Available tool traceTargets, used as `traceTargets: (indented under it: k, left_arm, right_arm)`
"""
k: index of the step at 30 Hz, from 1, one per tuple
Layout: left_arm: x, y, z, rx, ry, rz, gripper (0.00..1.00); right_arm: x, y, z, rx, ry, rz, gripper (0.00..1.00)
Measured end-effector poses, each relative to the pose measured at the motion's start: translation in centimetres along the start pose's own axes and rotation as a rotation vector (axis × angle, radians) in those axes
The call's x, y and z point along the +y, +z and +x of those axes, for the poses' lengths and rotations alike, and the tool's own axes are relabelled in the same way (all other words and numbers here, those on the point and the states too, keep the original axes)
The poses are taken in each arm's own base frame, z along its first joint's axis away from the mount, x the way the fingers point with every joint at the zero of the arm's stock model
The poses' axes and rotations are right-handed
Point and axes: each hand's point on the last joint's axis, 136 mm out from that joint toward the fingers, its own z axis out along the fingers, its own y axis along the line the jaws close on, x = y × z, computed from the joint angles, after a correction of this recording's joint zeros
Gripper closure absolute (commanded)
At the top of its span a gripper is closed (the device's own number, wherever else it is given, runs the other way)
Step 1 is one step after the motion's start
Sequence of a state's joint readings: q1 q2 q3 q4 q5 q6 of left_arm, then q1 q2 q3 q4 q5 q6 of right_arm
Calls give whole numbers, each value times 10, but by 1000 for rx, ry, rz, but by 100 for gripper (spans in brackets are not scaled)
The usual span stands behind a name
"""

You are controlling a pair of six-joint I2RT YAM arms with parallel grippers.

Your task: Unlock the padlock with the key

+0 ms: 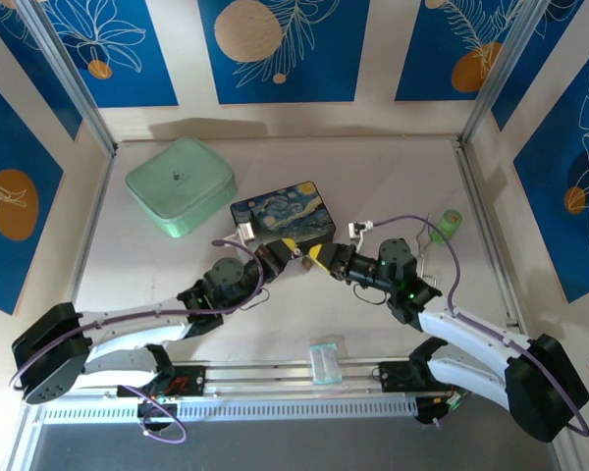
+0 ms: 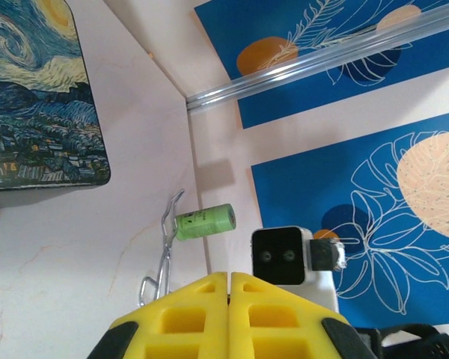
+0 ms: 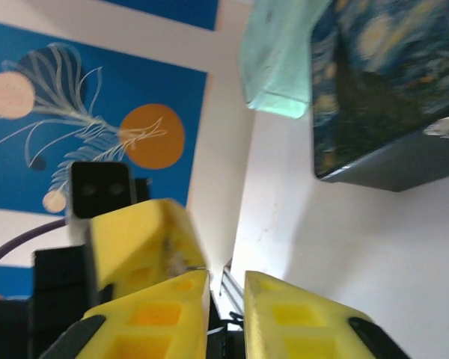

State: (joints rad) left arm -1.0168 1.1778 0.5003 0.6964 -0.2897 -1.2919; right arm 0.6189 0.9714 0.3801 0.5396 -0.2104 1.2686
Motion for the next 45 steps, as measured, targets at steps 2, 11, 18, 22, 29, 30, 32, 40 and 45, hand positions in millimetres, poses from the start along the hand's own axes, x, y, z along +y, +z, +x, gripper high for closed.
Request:
traceTargets:
  k: [2,11,18,22,29,30,32,40,45]
  left_arm:
    - [-1,1,0,-2,-11,6,100]
    - [-9,2,-2,-14,-32,47,100]
    - [-10,2,-3,-15,-45,51,100]
    - [-12,2,-3,-18,-54,59,100]
    - [-11,3,-3,-17,-59,59,100]
    - [-11,3,-2,-17,-59,58,100]
    - [-9,4,-2,-17,-60,54,100]
    - [-8,5,-4,-30,-83,61,100]
    - [-6,5,-3,-31,-86,57,63]
  right_arm:
    - [11,2,1,5,-9,-35,61]
    - [20,11,5,17,-26,-77,71]
    - [22,17,6,22,-27,-98,79]
    - [24,17,5,19,-31,-107,84]
    - [26,17,4,16,-32,-118,87]
    - [26,18,5,18,-31,-118,87]
    - [25,19,5,20,-26,-116,89]
    - [24,20,4,11,-15,-113,99]
    - [22,20,4,11,-13,-106,100]
